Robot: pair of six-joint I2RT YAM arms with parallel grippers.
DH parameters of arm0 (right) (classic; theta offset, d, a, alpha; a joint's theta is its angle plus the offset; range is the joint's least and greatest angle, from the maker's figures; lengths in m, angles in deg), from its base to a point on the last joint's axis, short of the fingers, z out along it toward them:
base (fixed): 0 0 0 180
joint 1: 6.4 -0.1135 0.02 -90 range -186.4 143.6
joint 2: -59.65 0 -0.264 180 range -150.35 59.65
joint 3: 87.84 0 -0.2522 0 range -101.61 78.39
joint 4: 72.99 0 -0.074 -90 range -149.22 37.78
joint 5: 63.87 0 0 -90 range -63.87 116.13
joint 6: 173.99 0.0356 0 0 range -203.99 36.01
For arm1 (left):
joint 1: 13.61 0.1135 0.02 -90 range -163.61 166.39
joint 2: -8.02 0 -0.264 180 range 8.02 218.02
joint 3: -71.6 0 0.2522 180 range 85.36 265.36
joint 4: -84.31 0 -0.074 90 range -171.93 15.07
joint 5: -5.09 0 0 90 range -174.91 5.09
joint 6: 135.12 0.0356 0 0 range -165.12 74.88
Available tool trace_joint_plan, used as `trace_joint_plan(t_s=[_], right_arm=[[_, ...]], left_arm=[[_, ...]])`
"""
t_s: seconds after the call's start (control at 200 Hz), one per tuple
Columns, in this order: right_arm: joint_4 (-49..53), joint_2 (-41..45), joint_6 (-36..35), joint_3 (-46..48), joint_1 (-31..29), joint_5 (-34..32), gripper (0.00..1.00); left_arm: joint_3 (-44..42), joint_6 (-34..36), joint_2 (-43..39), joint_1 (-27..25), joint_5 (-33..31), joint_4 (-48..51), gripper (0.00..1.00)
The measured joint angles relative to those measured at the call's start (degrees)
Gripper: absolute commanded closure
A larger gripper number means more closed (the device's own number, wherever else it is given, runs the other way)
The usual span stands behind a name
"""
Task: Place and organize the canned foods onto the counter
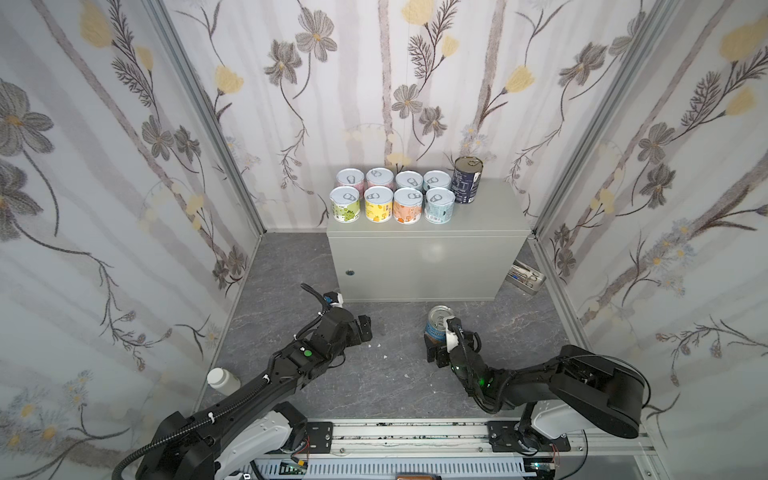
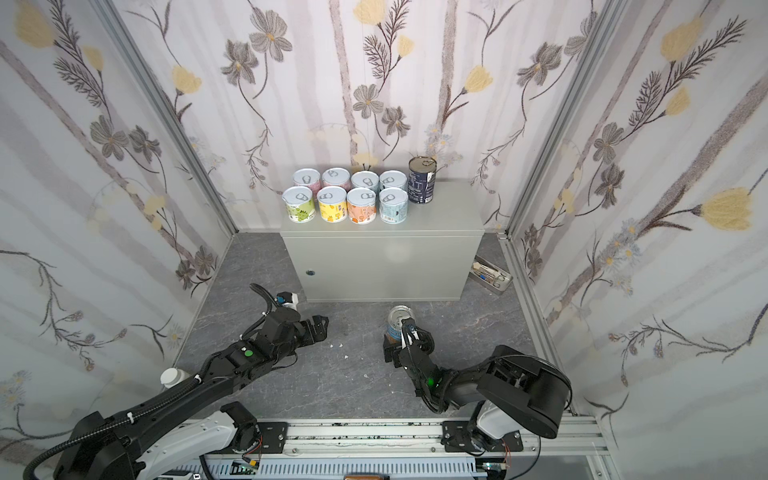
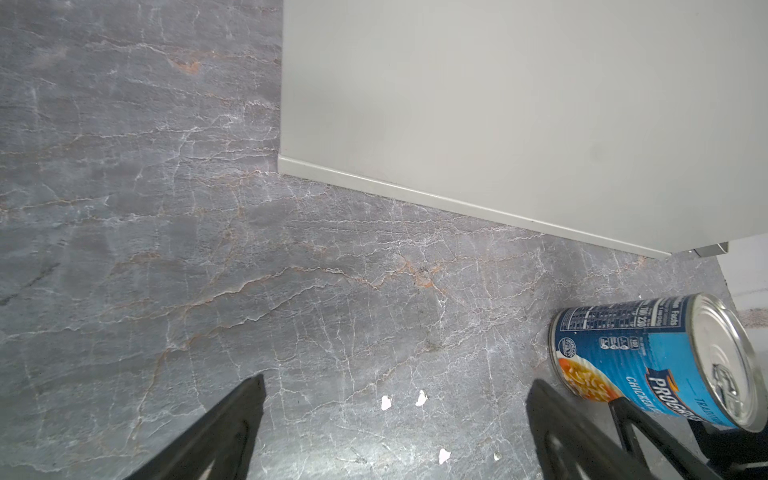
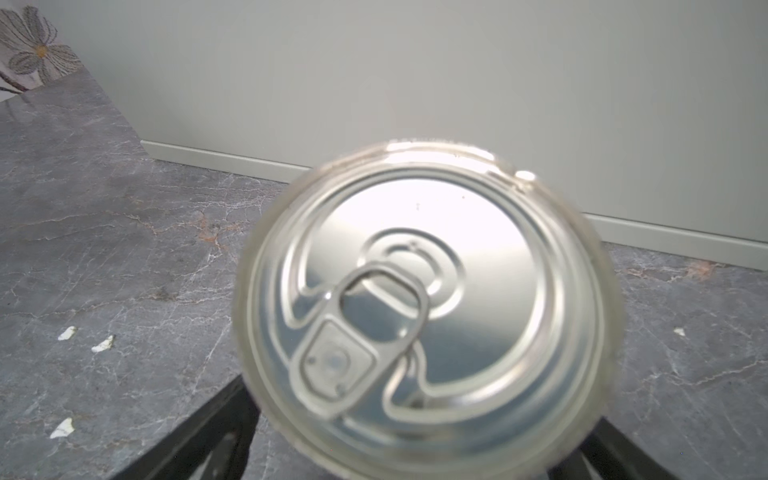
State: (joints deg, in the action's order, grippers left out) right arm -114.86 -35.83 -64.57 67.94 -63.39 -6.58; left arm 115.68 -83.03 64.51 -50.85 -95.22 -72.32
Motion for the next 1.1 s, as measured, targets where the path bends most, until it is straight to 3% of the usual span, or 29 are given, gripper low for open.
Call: trace_joint_plan(t_s=[0.475,0.619,1.099], right_arm=[[-32.24,-22.32,-0.26,5.35,0.09,1.05,0.0],[-34.8,-27.06,-1.42,4.92,1.55,1.57,0.0],[-37.16,-31.19,-3.56,0.04,7.02,4.85,0.0]], left_arm=[[-0.57,-0.02,0.61,0.04,-1.25,0.13,0.0],[-0.44,-0.09,1.36,0.04,-1.66,0.17,0.0],[1.77,0.02,4.92,0.04,-2.56,0.24,0.0]])
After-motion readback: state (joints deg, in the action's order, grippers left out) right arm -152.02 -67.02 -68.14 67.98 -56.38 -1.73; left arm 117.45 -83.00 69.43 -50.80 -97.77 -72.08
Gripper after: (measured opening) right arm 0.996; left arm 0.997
